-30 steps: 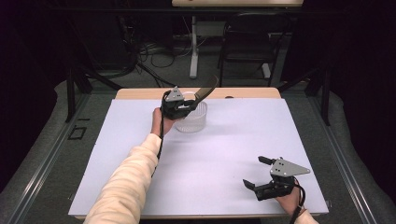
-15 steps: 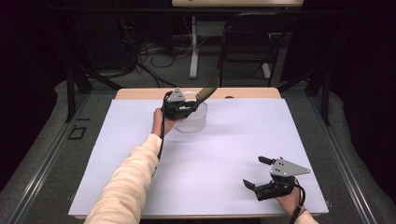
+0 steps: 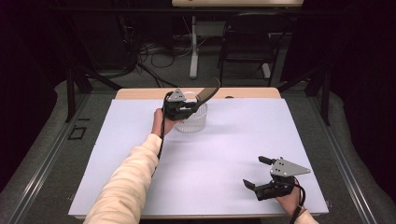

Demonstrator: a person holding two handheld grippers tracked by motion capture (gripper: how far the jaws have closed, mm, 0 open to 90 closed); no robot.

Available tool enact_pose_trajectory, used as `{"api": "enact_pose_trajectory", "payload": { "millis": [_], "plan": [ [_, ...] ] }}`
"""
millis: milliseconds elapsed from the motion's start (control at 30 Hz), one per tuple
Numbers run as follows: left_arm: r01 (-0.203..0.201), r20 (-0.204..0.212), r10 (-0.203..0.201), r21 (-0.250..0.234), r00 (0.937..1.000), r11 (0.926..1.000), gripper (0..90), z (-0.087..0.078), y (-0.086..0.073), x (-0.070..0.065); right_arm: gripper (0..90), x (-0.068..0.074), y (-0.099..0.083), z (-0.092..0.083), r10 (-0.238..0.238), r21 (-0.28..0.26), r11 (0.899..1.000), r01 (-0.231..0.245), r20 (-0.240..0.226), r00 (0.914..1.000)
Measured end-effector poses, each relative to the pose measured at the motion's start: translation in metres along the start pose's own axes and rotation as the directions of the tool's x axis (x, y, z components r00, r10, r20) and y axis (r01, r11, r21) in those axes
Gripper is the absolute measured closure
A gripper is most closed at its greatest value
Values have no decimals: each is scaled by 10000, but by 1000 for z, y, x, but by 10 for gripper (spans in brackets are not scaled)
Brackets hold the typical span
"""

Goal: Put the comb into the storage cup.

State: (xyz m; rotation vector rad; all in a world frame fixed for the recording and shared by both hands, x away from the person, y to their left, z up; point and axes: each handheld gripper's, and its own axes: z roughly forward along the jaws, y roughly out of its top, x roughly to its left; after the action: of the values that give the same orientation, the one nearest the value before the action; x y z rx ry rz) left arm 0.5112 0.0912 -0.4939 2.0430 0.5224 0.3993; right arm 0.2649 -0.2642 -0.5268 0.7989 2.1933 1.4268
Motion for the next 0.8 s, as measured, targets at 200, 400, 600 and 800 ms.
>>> {"api": "enact_pose_trajectory", "payload": {
  "millis": [200,400,600,800],
  "plan": [
    [56,266,-64,271,9996,9996,585,-1,1,-2,4,0,0,0,17,-30,10000,-17,7,10000],
    [276,386,-280,109,9989,9996,465,-9,4,-3,5,0,0,-1,13,-29,10000,-13,-19,10000],
    [421,333,-424,98,9985,9991,353,-14,8,-4,5,0,0,0,-16,-39,10000,16,4,10000],
    [464,132,-468,307,9988,9985,258,-20,12,-5,4,0,0,0,25,-5,10000,-25,20,10000]
  ]
}}
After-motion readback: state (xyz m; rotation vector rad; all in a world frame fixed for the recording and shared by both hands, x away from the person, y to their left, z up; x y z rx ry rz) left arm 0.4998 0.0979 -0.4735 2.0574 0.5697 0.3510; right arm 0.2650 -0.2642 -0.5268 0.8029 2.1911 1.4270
